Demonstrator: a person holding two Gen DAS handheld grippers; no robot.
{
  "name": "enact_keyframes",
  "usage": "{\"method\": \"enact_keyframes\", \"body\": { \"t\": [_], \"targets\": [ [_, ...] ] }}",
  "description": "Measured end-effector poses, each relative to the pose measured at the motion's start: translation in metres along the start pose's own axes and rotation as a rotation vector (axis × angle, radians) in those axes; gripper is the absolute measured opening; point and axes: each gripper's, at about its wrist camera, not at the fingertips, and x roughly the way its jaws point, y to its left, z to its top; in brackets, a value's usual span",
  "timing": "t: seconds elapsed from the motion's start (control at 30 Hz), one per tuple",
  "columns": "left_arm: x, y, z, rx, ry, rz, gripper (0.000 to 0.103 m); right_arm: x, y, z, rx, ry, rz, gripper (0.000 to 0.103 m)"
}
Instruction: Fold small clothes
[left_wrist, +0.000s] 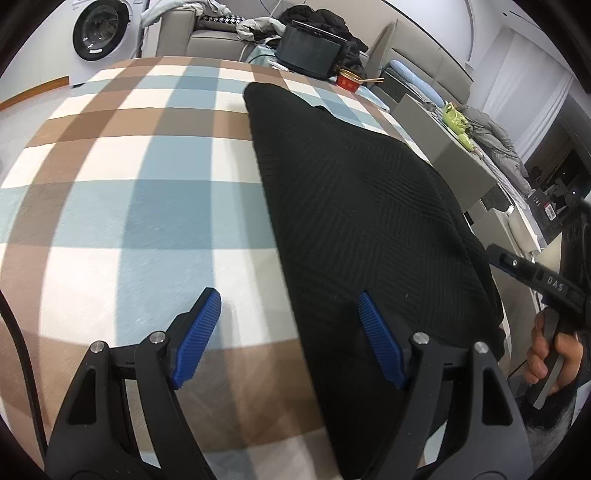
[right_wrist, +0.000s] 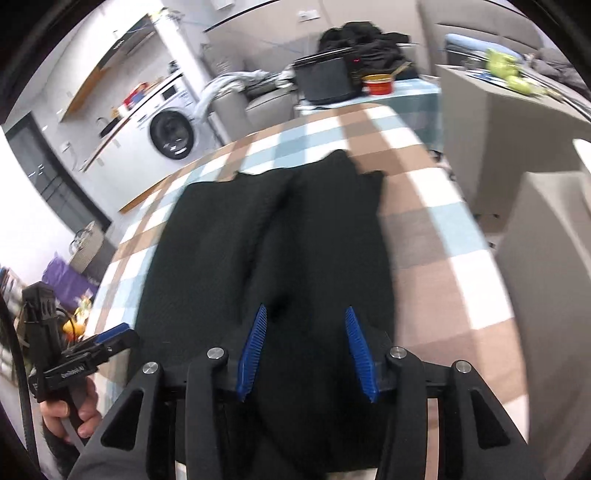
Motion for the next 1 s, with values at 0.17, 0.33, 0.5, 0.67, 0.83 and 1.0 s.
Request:
{"method": "enact_keyframes", "body": {
  "t": [0.17, 0.33, 0.5, 0.67, 0.83, 1.0],
  "targets": [
    [0.020, -0.009, 0.014, 0.002, 0.000, -0.005, 0.069, 0.004, -0.030, -0.002, 0.028, 0.054, -0.026, 0.046],
    [0.033, -0.016, 0.024, -0.003, -0.012, -0.030, 0.032, 0.020, -0.029, -0.007, 0.008, 0.088, -0.010, 0.046],
    [0.032, -0.011, 0.030, -0.016, -0.055, -0.038, 0.010, 0.032, -0.017, -0.004, -0.032, 0.098, -0.020, 0.046],
    [0.018, 0.012, 0.030, -0.031, -0.090, -0.001, 0.008, 0.042, 0.020, -0.010, -0.133, 0.136, -0.002, 0.045],
    [-0.003, 0.049, 0.033, -0.084, -0.131, 0.081, 0.007, 0.056, 0.060, -0.014, -0.200, 0.162, 0.063, 0.046],
    [-0.014, 0.068, 0.031, -0.124, -0.127, 0.092, 0.008, 0.040, 0.045, -0.019, -0.142, 0.145, 0.071, 0.046]
  ]
}}
